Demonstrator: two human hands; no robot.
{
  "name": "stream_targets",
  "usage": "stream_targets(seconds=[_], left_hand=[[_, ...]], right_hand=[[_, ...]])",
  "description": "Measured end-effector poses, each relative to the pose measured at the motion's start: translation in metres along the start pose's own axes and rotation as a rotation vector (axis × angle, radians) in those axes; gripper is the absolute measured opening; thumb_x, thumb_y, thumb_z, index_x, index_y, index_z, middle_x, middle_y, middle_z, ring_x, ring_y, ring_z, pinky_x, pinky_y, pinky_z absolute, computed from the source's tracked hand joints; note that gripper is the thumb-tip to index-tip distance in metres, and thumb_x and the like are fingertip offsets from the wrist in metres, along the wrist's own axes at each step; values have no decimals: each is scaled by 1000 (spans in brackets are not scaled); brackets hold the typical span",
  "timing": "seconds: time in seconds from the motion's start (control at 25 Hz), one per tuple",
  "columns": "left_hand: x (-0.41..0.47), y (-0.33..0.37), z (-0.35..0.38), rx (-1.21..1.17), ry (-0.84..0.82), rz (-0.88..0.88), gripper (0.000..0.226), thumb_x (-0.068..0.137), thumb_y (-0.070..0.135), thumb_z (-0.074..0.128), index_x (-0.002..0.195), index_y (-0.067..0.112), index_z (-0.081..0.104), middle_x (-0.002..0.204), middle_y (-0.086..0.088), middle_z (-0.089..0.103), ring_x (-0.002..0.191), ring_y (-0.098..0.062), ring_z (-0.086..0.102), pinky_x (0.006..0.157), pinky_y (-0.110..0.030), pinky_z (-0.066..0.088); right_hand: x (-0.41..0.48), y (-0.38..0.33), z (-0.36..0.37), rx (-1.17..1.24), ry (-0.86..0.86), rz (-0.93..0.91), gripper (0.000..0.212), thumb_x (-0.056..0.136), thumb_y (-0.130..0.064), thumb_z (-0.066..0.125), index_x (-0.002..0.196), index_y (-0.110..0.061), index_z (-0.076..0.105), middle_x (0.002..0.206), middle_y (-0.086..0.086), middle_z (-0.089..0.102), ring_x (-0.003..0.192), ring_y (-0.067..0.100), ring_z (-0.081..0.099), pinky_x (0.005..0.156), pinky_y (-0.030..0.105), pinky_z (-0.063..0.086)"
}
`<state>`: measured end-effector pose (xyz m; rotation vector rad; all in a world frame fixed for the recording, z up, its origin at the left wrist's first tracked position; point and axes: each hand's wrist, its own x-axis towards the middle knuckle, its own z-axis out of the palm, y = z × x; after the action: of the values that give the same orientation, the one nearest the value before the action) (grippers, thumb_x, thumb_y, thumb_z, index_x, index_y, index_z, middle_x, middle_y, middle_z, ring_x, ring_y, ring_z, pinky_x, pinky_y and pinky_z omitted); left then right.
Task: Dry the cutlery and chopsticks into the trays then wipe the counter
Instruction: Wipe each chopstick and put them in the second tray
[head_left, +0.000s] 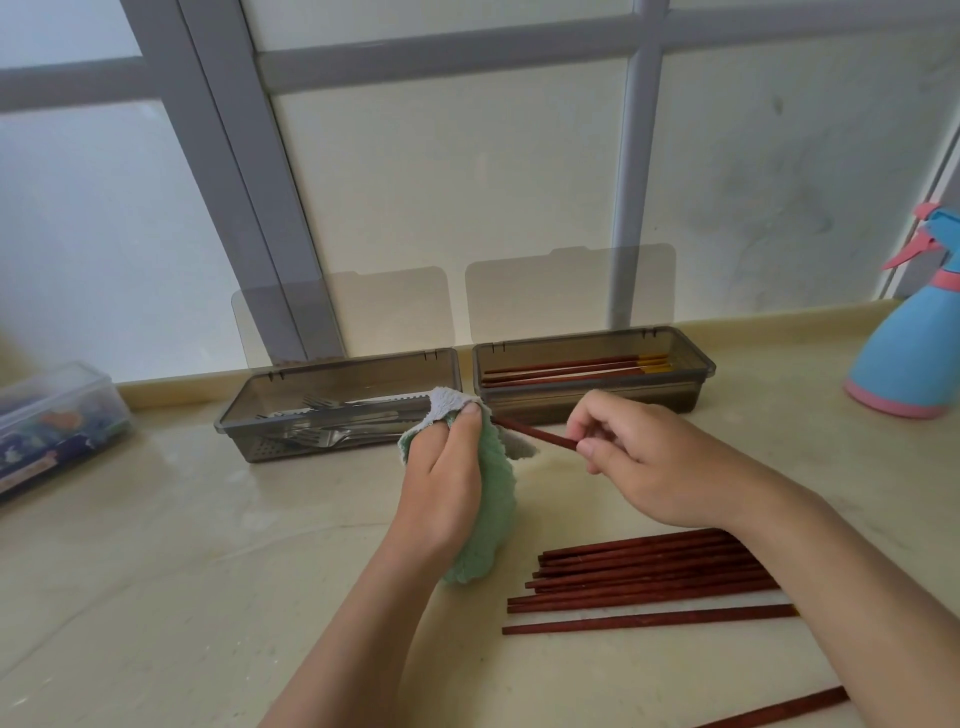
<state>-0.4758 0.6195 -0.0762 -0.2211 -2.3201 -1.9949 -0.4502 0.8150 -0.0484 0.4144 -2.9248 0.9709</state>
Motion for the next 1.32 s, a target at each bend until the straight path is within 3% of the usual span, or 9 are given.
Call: stream_targets(seconds=[0.12, 0.24, 0.44, 0.56, 0.64, 0.76, 0.96, 1.16, 1.32], left_hand=[[-1, 2, -1, -48, 57, 8, 72, 88, 58, 40, 92, -13, 55, 79, -20, 59, 72, -27, 55, 70, -47, 50], [-3, 3, 3, -56, 50, 43, 67, 93, 58, 38, 86, -6, 56, 81, -27, 57, 72, -35, 57, 73, -54, 50], [-12, 7, 18, -57, -4, 94, 47, 108, 20, 34, 62, 14, 45, 53, 8, 44, 50, -7, 42, 50, -20, 38], [-8, 10, 11, -83, 49, 112, 53, 108, 21, 33, 62, 15, 59, 57, 4, 60, 55, -14, 55, 55, -29, 45], [1, 11, 1, -161, 181, 88, 56, 108, 23, 33, 67, 19, 71, 69, 0, 72, 65, -19, 65, 66, -35, 53], [8, 6, -6, -258, 348, -22, 42, 106, 31, 38, 72, 18, 59, 61, 2, 62, 62, -20, 60, 67, -45, 50], [-6, 1, 12, -65, 94, 86, 41, 107, 24, 34, 70, 12, 48, 60, 0, 51, 60, -17, 49, 57, -31, 42], [-1, 4, 3, -11, -60, 111, 40, 104, 17, 38, 65, 14, 47, 62, -6, 46, 58, -16, 45, 59, -33, 39], [-12, 15, 1, 24, -487, 43, 38, 101, 16, 41, 64, 9, 47, 62, -27, 57, 46, -6, 51, 51, -22, 39]], right_hand=[[-1, -5, 5, 57, -14, -29, 15, 104, -23, 50, 95, -36, 53, 89, -8, 65, 86, 10, 64, 82, 40, 56], [-1, -15, 17, 111, 22, -96, 15, 103, -21, 52, 91, -31, 52, 85, -6, 65, 78, 17, 63, 76, 47, 55], [3, -21, 32, 202, 90, -174, 12, 102, -17, 53, 93, -25, 54, 83, -1, 65, 70, 14, 61, 66, 44, 52], [4, -19, 24, 232, 43, -106, 8, 103, -21, 53, 100, -27, 58, 85, -4, 68, 67, 2, 62, 63, 25, 48], [4, -13, 14, 152, -29, -50, 10, 104, -26, 52, 105, -30, 61, 82, -5, 70, 64, 3, 62, 62, 30, 51], [3, -6, 6, 38, -69, -45, 19, 104, -25, 51, 102, -31, 69, 74, -5, 67, 60, 5, 56, 67, 36, 53], [3, -20, 27, 185, -51, -135, 29, 104, -16, 51, 78, -25, 62, 64, -4, 59, 57, 3, 52, 59, 31, 47], [5, -18, 20, 253, 25, -14, 22, 102, -27, 56, 86, -19, 69, 74, -3, 70, 58, 12, 69, 48, 17, 46], [12, -11, 23, 632, 179, 68, 24, 101, -27, 56, 92, -18, 76, 69, 1, 58, 56, 16, 51, 41, 27, 39]])
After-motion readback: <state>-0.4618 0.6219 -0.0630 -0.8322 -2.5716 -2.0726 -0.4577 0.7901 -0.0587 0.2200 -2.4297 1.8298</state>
